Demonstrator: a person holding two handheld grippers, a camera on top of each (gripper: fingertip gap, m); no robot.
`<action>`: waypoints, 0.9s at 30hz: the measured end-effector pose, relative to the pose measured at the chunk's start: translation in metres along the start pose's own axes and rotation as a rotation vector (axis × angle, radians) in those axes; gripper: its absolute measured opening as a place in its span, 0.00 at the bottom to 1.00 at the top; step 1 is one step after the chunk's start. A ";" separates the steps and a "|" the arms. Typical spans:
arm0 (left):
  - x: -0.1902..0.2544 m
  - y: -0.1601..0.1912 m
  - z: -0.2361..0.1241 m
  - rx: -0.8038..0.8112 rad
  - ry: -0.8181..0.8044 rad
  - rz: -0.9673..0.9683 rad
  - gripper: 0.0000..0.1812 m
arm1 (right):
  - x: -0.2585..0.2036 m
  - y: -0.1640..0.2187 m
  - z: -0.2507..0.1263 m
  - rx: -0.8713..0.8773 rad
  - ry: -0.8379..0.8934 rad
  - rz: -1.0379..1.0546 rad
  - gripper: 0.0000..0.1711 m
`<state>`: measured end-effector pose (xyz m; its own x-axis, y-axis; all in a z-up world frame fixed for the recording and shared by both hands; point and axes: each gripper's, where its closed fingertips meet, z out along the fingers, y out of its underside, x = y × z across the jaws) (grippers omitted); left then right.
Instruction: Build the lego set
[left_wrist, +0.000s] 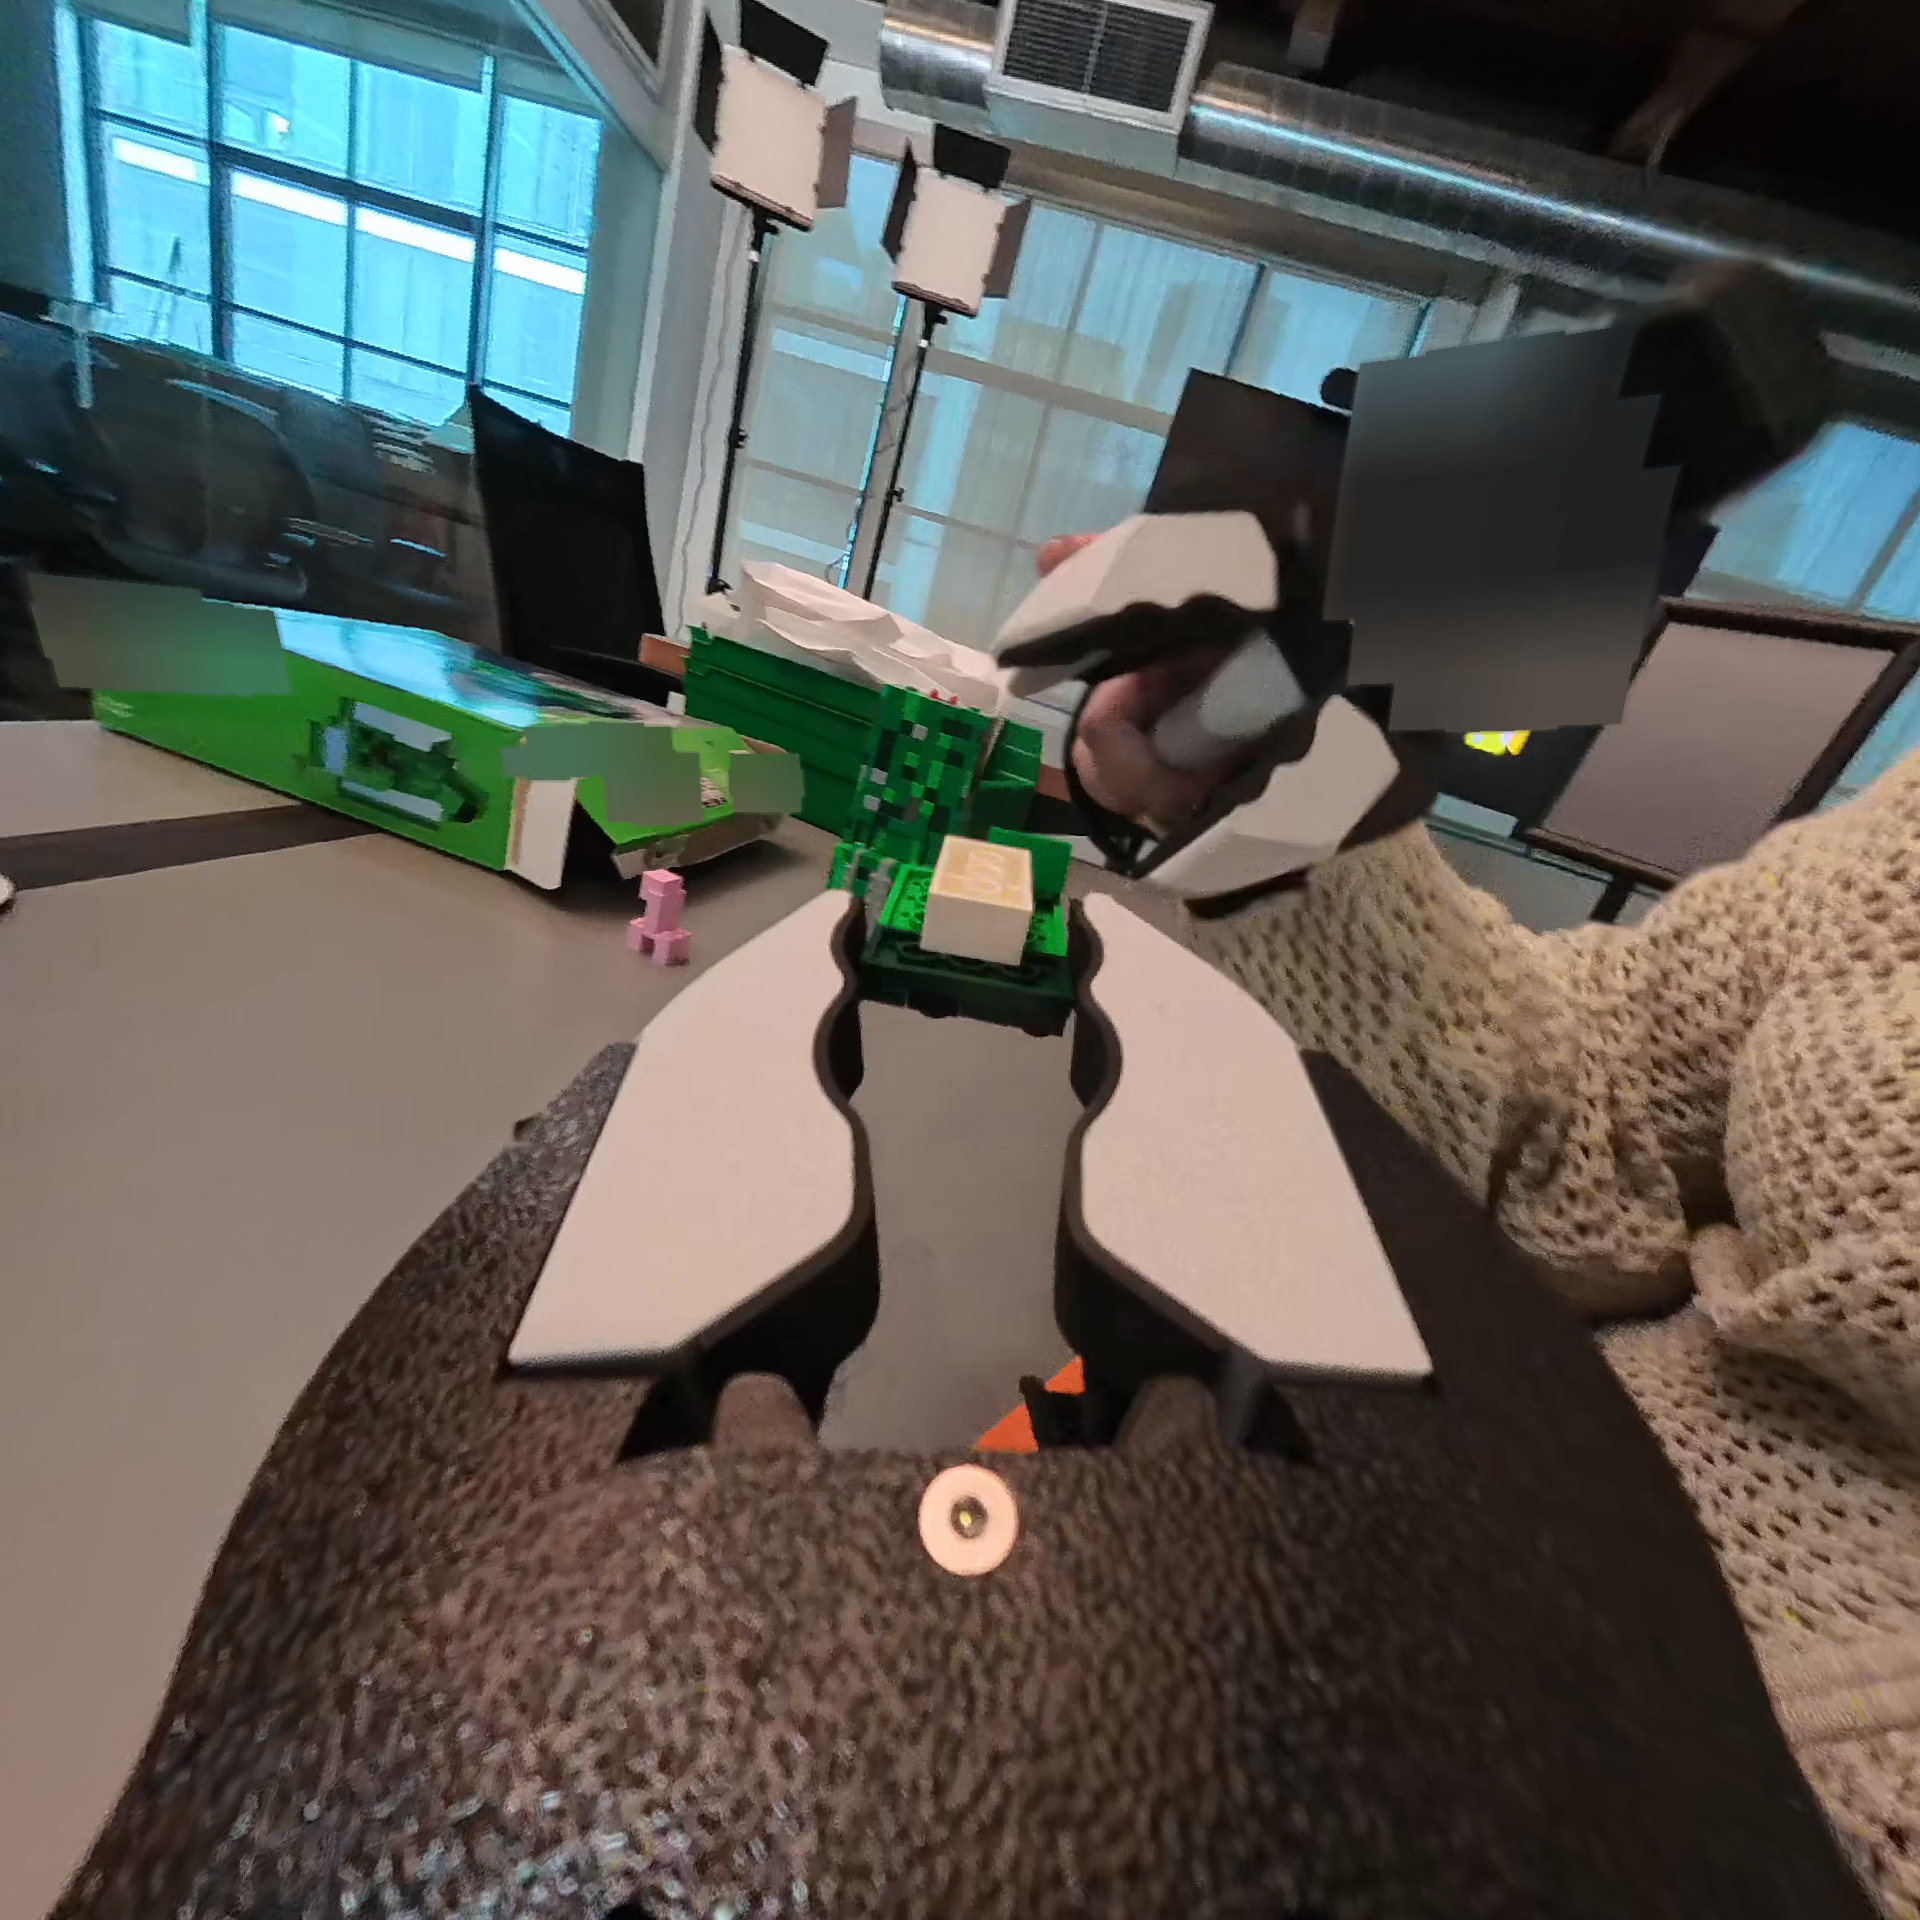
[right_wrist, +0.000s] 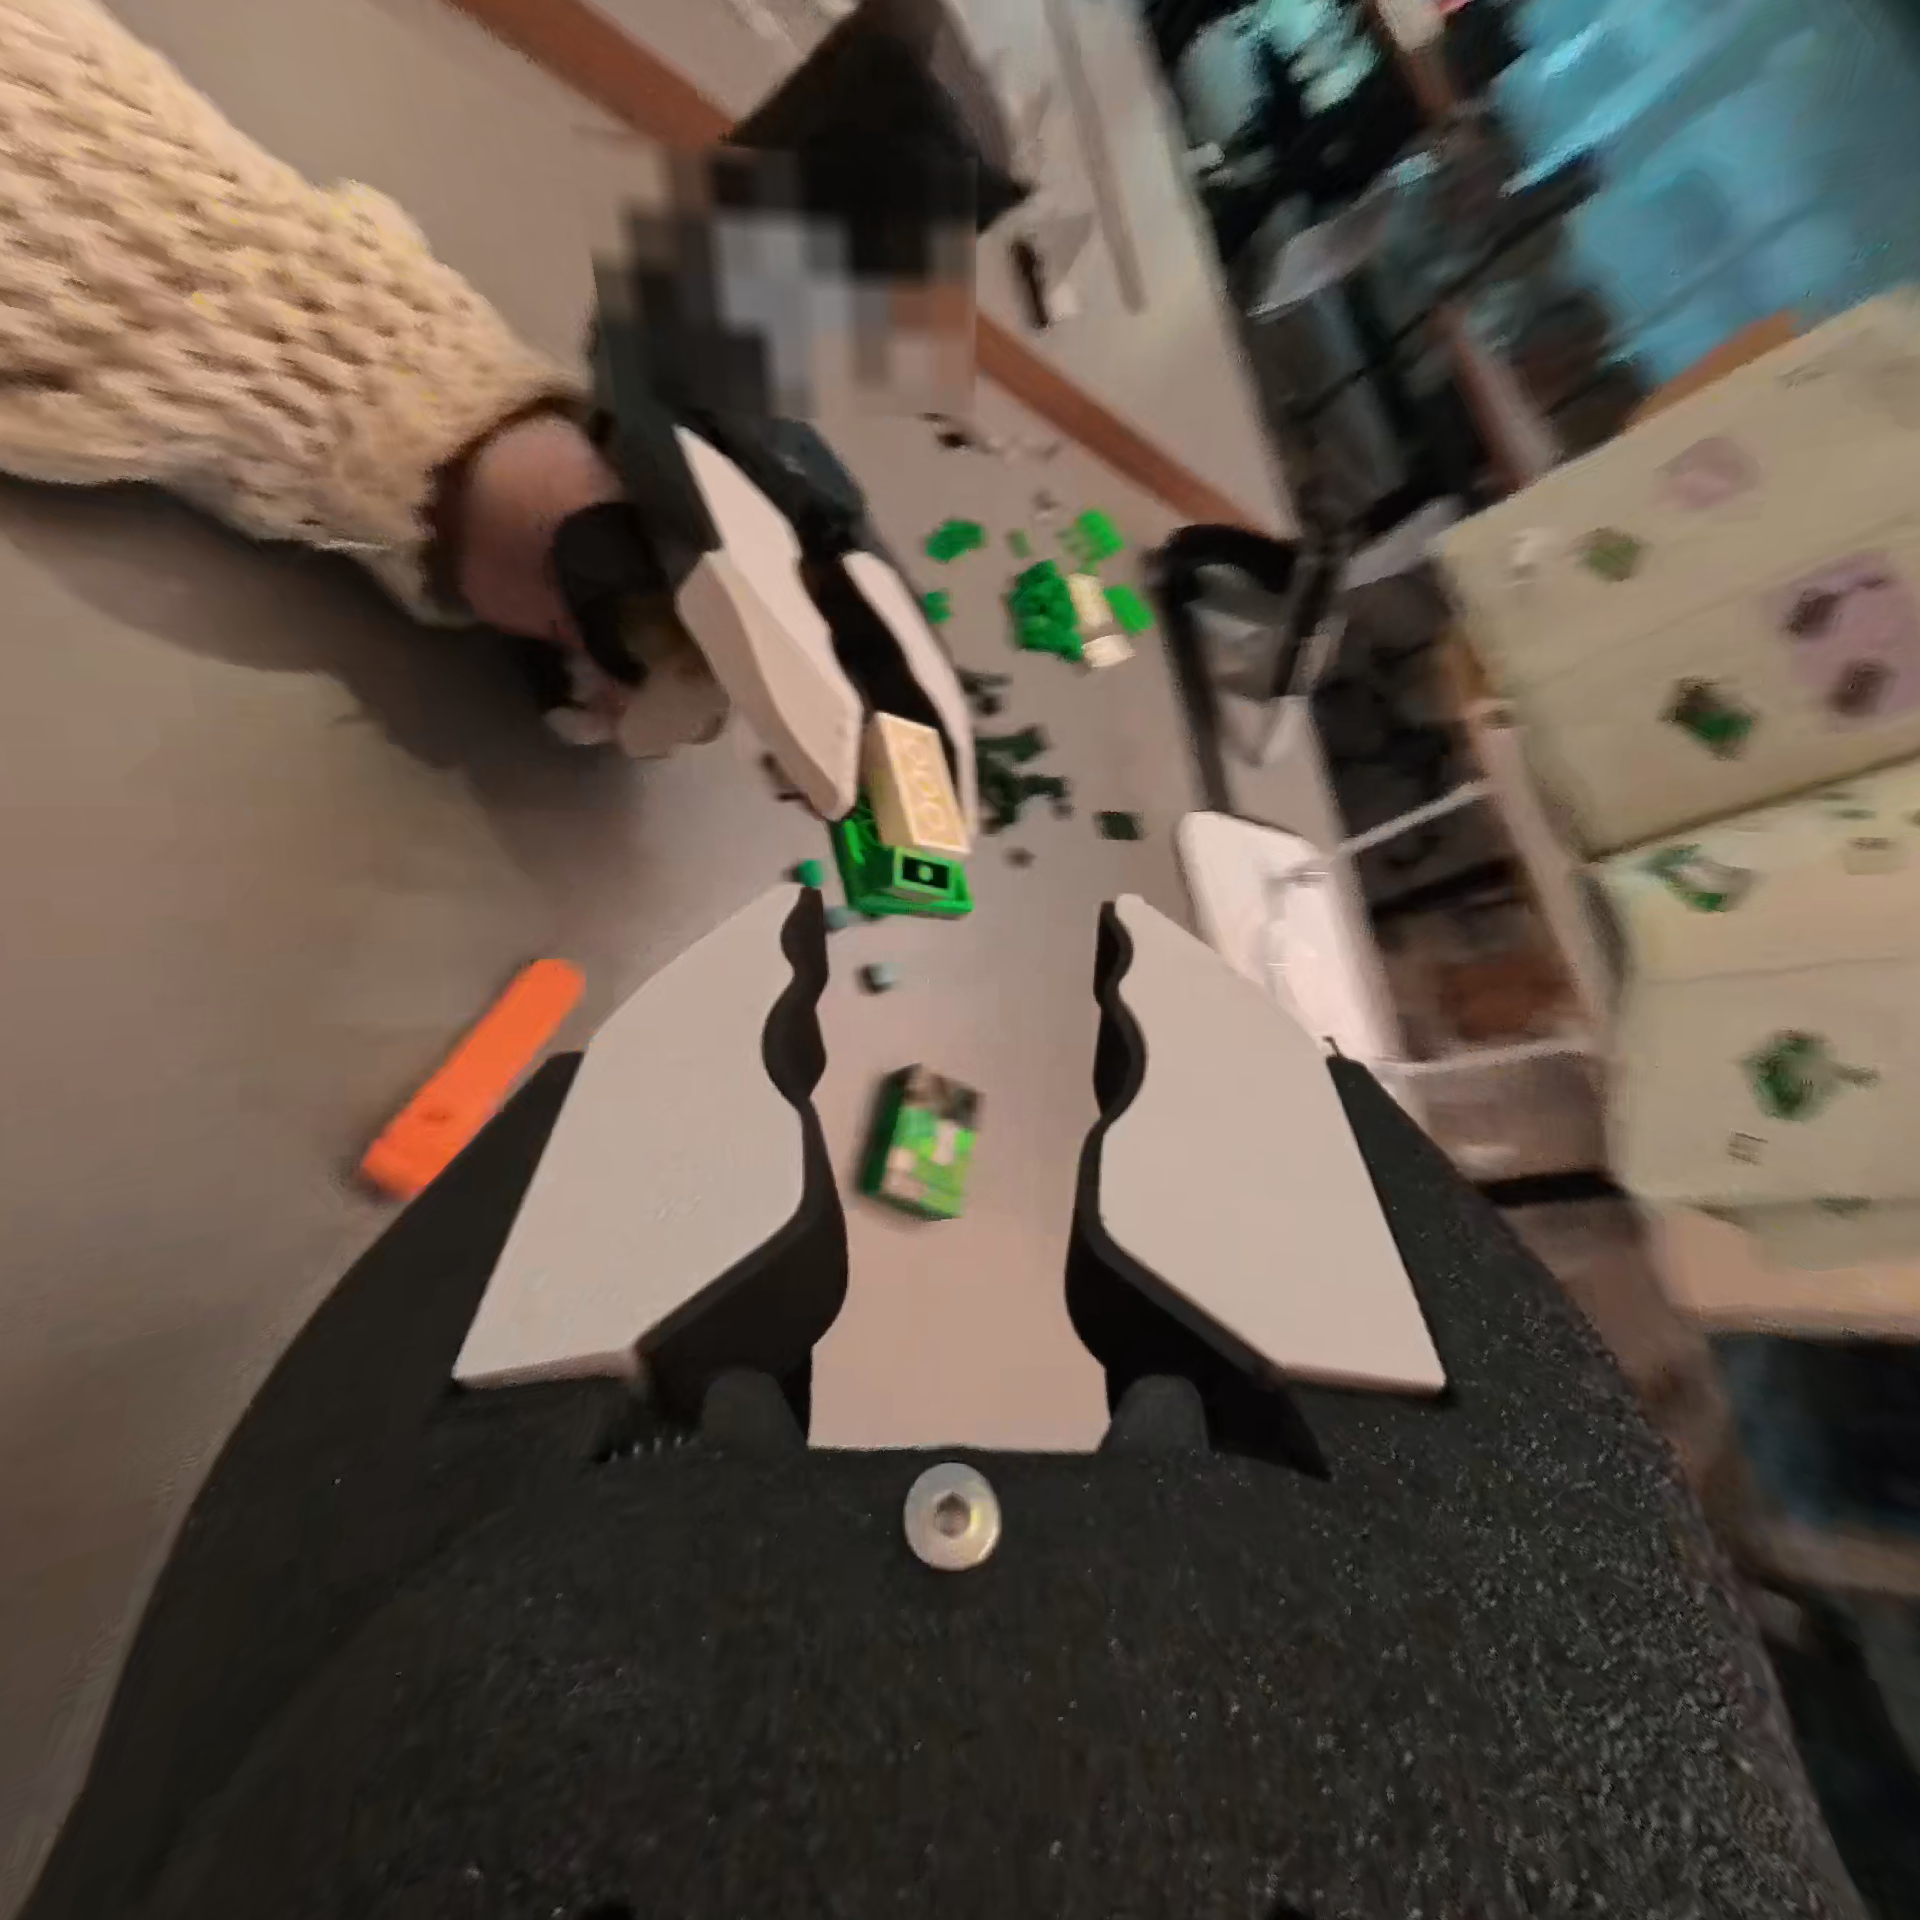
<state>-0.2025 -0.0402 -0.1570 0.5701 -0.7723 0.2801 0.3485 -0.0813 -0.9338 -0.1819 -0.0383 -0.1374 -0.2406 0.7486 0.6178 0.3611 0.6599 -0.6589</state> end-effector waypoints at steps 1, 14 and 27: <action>-0.003 -0.001 -0.001 0.008 -0.016 -0.007 0.21 | 0.005 0.000 0.000 0.008 0.113 -0.055 0.29; -0.011 -0.002 -0.001 0.021 -0.066 -0.046 0.20 | 0.006 0.028 0.038 -0.287 0.579 -0.463 0.20; -0.011 0.003 0.000 -0.005 -0.070 -0.036 0.21 | 0.011 0.028 0.039 -0.291 0.619 -0.494 0.16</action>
<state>-0.2077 -0.0316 -0.1628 0.6079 -0.7228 0.3287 0.3663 -0.1120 -0.9237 -0.2097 -0.0086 -0.1659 0.0745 0.1516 0.9856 0.5819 0.7961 -0.1664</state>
